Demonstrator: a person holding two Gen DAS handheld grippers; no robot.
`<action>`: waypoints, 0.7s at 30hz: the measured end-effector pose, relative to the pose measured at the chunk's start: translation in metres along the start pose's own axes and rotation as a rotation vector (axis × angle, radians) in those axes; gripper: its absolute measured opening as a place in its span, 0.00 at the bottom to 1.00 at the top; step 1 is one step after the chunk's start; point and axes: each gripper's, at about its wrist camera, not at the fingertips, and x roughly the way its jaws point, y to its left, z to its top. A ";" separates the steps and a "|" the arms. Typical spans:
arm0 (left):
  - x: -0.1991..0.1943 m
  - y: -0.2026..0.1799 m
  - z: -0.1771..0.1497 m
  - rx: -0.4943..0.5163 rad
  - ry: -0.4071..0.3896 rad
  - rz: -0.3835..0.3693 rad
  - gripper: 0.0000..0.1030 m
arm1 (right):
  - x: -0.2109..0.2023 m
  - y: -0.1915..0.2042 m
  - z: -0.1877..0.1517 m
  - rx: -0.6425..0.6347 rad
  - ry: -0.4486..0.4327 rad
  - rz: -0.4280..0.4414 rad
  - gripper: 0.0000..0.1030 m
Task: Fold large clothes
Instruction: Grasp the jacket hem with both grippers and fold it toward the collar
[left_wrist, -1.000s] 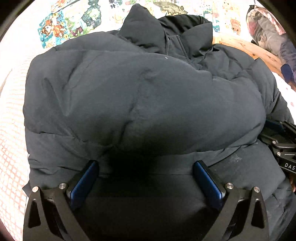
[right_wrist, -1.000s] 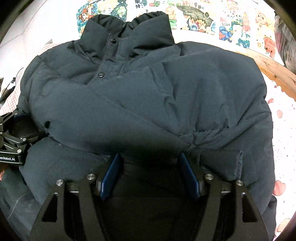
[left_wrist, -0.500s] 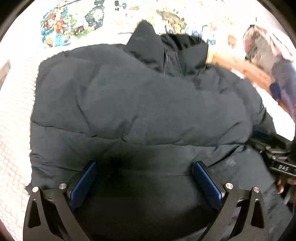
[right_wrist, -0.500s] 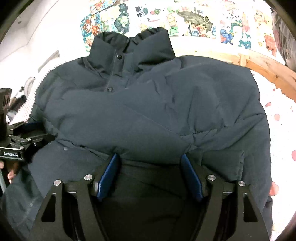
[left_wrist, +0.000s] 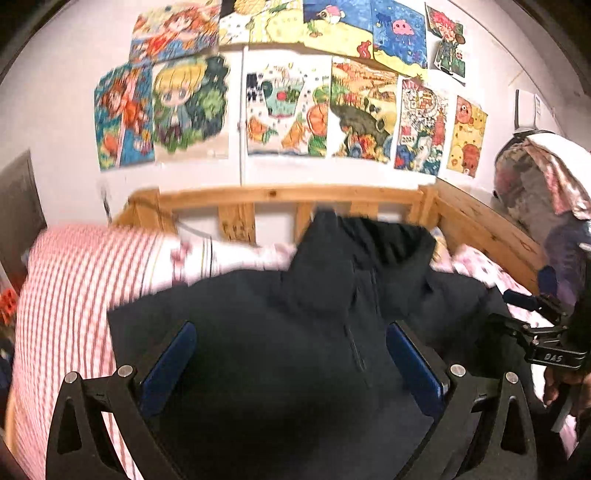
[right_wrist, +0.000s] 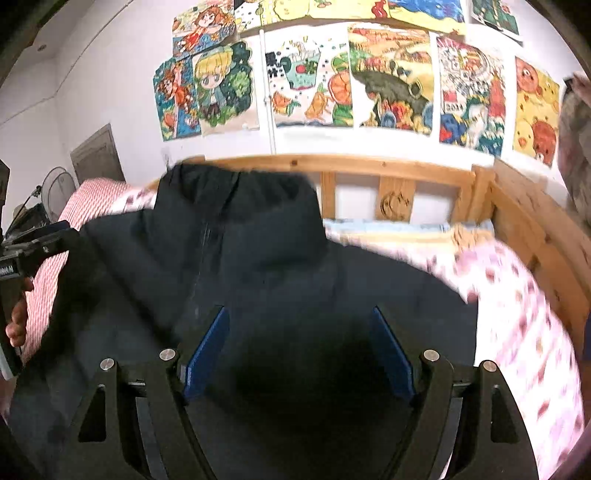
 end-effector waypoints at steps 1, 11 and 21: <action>0.009 -0.003 0.013 0.012 -0.009 0.010 1.00 | 0.007 0.000 0.014 -0.001 -0.008 0.007 0.71; 0.082 -0.022 0.063 0.016 0.025 0.000 0.60 | 0.082 0.001 0.096 0.029 0.010 -0.010 0.42; 0.096 -0.004 0.057 -0.087 0.033 -0.085 0.07 | 0.087 -0.002 0.084 0.023 -0.038 -0.001 0.06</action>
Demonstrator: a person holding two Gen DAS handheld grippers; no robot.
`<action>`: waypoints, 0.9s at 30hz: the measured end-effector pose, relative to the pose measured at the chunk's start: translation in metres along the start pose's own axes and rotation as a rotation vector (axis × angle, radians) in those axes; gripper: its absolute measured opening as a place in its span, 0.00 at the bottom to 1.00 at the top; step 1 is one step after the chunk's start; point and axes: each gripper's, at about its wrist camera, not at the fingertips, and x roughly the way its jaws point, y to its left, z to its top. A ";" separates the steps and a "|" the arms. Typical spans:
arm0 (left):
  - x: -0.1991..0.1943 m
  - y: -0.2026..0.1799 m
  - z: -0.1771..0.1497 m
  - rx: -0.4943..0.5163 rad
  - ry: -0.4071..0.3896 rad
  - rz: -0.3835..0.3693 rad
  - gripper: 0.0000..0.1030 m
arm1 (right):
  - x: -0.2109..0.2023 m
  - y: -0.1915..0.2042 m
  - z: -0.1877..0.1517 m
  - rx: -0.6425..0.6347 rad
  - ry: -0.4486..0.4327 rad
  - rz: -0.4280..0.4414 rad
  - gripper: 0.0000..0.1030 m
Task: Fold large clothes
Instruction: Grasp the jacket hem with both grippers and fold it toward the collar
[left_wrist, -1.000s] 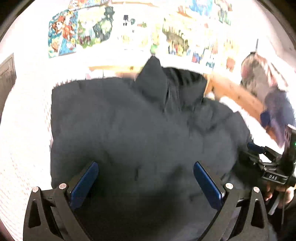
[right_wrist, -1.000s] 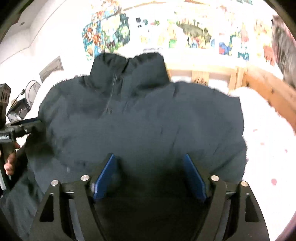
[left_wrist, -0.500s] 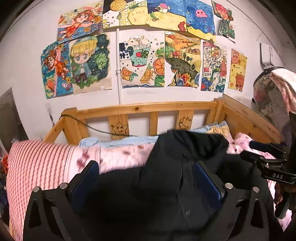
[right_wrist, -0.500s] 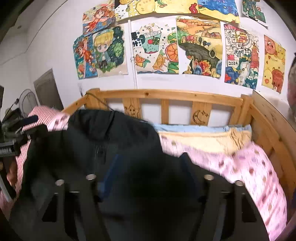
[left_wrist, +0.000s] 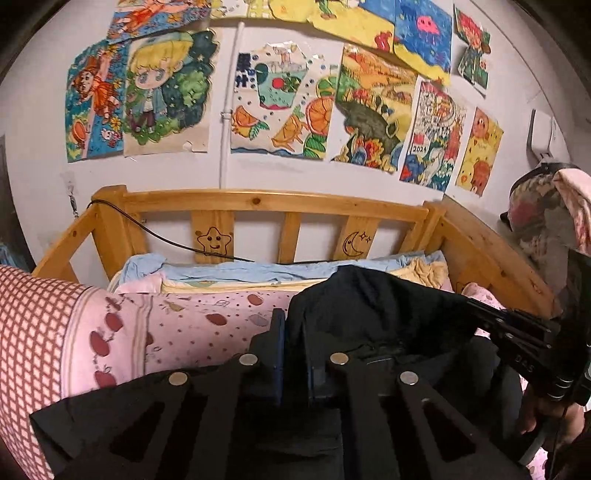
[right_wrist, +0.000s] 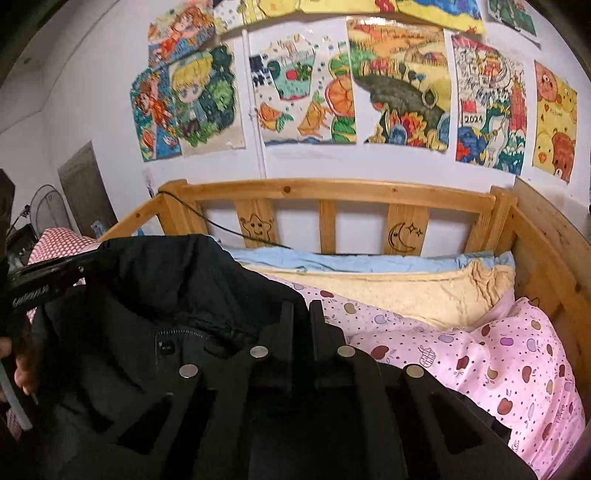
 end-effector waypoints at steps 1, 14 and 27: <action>-0.007 0.004 -0.004 -0.001 -0.008 -0.009 0.07 | -0.008 -0.001 -0.004 0.003 -0.013 0.009 0.06; -0.039 -0.001 -0.083 0.253 0.147 0.006 0.05 | -0.039 -0.012 -0.084 -0.078 0.143 0.047 0.04; -0.003 -0.020 -0.144 0.420 0.222 0.125 0.05 | -0.002 -0.004 -0.133 -0.116 0.247 -0.018 0.04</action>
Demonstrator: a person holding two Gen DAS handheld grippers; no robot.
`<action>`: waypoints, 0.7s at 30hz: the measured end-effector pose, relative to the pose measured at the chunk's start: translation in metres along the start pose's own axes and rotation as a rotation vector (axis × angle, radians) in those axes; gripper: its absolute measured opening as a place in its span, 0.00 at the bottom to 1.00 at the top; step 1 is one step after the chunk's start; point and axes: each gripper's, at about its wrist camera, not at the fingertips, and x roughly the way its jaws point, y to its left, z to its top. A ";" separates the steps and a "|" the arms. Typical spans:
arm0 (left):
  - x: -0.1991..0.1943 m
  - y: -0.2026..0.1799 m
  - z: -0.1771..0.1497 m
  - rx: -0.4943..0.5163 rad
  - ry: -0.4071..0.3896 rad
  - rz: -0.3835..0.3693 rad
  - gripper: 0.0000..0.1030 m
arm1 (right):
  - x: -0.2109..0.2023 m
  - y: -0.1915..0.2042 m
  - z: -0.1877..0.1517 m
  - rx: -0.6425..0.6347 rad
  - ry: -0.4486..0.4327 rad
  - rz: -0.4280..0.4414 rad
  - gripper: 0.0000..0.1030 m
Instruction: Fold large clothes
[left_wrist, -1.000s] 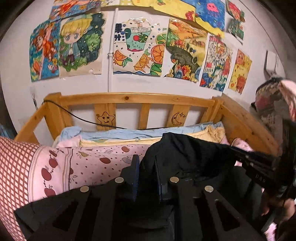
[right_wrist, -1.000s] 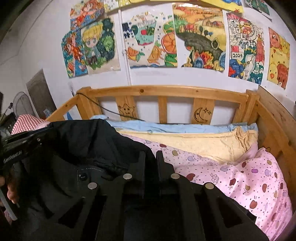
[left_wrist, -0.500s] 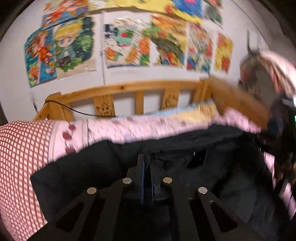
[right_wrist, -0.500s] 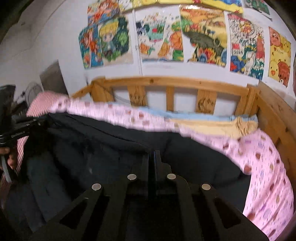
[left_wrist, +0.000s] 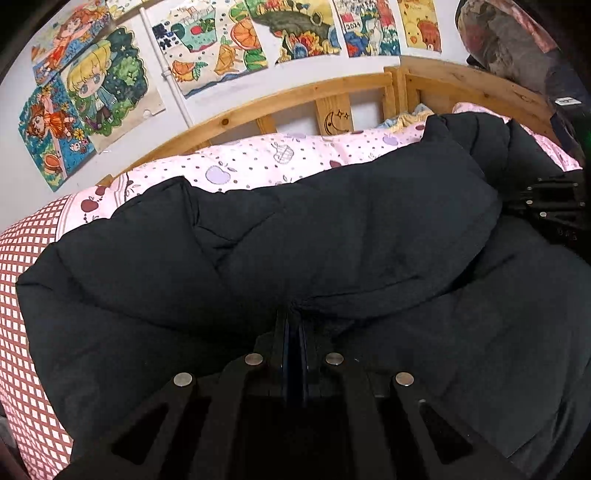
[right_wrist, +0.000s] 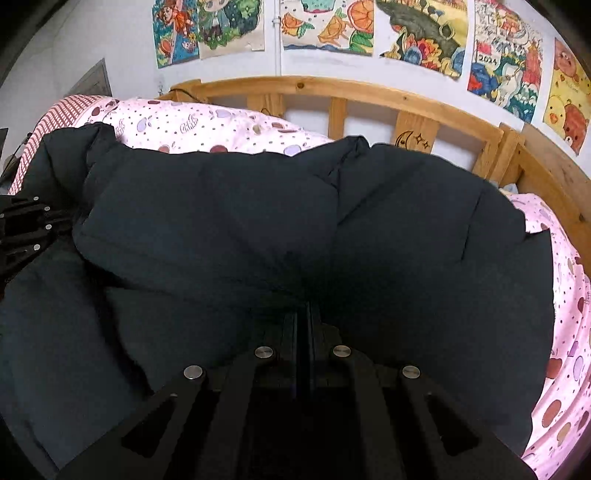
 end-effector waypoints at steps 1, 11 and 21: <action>-0.005 0.002 -0.001 -0.003 -0.018 -0.010 0.05 | -0.007 -0.002 0.000 0.008 -0.025 0.011 0.04; -0.077 0.024 0.006 -0.051 -0.195 -0.034 0.21 | -0.085 -0.017 0.012 0.088 -0.216 0.055 0.09; -0.055 0.036 0.076 -0.266 -0.202 -0.244 0.21 | -0.055 -0.001 0.068 0.209 -0.217 0.203 0.09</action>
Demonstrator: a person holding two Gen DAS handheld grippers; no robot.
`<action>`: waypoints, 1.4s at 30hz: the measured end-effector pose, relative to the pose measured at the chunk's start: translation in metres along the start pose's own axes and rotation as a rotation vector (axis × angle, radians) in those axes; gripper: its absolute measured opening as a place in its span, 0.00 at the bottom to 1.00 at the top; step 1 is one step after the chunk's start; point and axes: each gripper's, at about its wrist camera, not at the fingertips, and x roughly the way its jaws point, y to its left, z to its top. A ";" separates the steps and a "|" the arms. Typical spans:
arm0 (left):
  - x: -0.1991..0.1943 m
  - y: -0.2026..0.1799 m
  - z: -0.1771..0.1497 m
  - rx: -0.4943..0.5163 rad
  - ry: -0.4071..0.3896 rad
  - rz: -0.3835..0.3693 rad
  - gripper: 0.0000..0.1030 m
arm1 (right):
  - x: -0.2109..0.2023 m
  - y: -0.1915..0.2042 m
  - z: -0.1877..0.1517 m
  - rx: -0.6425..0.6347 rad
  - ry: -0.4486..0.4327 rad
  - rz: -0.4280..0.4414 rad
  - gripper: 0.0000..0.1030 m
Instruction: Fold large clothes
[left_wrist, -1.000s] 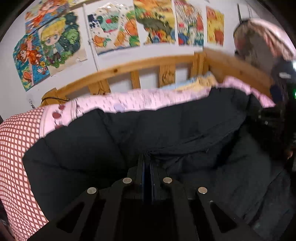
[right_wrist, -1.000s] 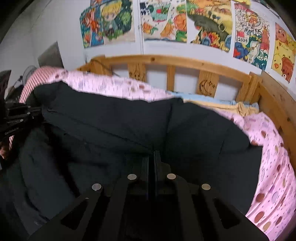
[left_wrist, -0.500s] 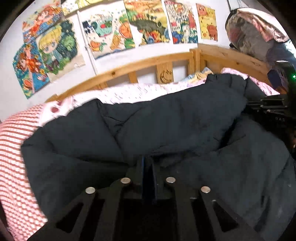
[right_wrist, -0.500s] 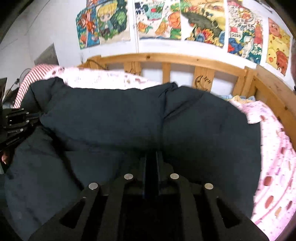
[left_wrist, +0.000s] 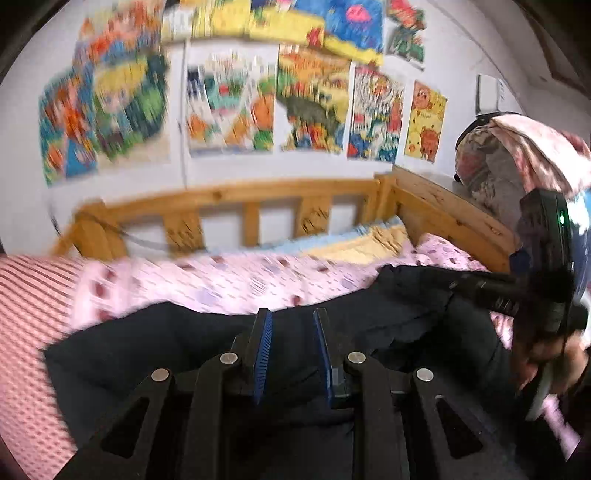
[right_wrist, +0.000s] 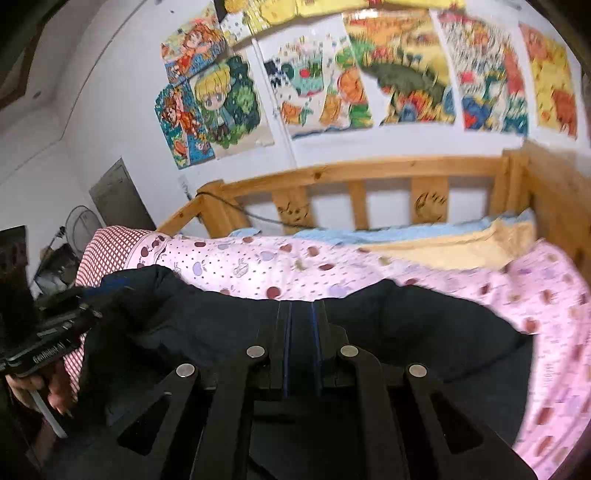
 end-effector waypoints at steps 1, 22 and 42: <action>0.009 0.001 0.001 -0.022 0.026 -0.020 0.21 | 0.010 0.001 -0.002 0.009 0.027 0.016 0.09; 0.083 -0.020 -0.096 0.131 0.293 0.022 0.05 | 0.082 0.004 -0.100 -0.053 0.297 -0.001 0.00; -0.066 -0.048 -0.069 -0.029 0.040 0.121 0.64 | -0.098 0.005 -0.056 -0.086 -0.016 -0.146 0.46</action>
